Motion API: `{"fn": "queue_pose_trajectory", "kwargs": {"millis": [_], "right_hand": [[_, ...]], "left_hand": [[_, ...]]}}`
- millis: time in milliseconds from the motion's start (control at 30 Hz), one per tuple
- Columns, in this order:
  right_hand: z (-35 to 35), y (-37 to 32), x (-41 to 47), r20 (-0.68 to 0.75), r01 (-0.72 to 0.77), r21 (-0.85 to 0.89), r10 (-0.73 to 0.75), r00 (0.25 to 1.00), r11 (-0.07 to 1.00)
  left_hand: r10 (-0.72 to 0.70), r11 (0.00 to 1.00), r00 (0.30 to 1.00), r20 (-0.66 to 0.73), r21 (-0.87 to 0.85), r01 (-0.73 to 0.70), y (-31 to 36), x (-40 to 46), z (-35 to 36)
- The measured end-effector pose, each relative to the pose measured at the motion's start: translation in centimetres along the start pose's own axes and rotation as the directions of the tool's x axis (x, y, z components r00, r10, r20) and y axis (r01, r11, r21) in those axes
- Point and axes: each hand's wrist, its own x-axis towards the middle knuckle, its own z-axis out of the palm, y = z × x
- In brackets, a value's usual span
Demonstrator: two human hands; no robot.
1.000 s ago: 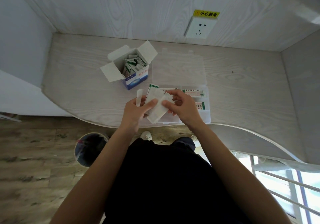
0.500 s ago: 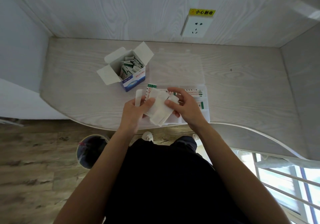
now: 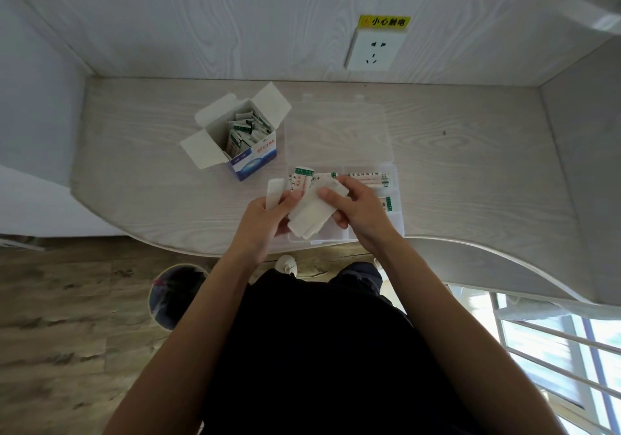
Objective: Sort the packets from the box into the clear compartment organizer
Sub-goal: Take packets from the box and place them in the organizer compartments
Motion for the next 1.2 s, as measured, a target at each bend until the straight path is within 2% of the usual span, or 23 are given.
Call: {"fn": "queue_pose_trajectory", "kwargs": {"millis": [167, 267, 433, 600, 733, 900, 1033, 1200], "right_hand": [[-1.9, -0.7, -0.3, -0.058, 0.025, 0.063, -0.022, 0.998, 0.998], [-3.1, -0.7, -0.6, -0.102, 0.069, 0.056, -0.063, 0.993, 0.996], [-3.6, -0.7, -0.6, -0.077, 0.134, -0.034, -0.136, 0.988, 0.990], [-3.1, -0.6, -0.7, -0.055, 0.108, -0.208, -0.122, 0.991, 0.972], [-2.5, -0.2, -0.7, -0.096, 0.108, -0.269, -0.138, 0.986, 0.957], [-2.9, 0.8, -0.6, -0.022, 0.206, -0.457, -0.242, 0.970, 0.865], [-2.6, 1.1, -1.0, 0.064, 0.299, -0.638, -0.338, 0.939, 0.710], [-2.0, 1.5, -1.5, 0.158, 0.356, -0.683, -0.347, 0.924, 0.638]], "left_hand": [[0.023, 0.999, 0.993, -0.119, -0.019, -0.026, 0.3, 0.3, 0.0], [0.048, 0.999, 0.991, -0.126, -0.004, -0.049, 0.2, 0.4, -0.4], [0.062, 0.998, 0.991, -0.121, -0.020, -0.065, -0.1, 0.4, -0.2], [0.039, 0.998, 0.988, -0.151, -0.051, -0.047, -0.4, 0.0, -0.5], [0.033, 0.996, 0.984, -0.176, -0.077, -0.048, -0.5, -0.7, -1.2], [0.055, 0.995, 0.979, -0.195, -0.065, -0.069, -1.4, -1.3, -1.6], [0.062, 0.998, 0.968, -0.241, -0.010, -0.067, -2.8, -2.0, -1.1], [0.105, 0.994, 0.949, -0.296, 0.041, -0.098, -3.8, -2.4, -0.9]]}}
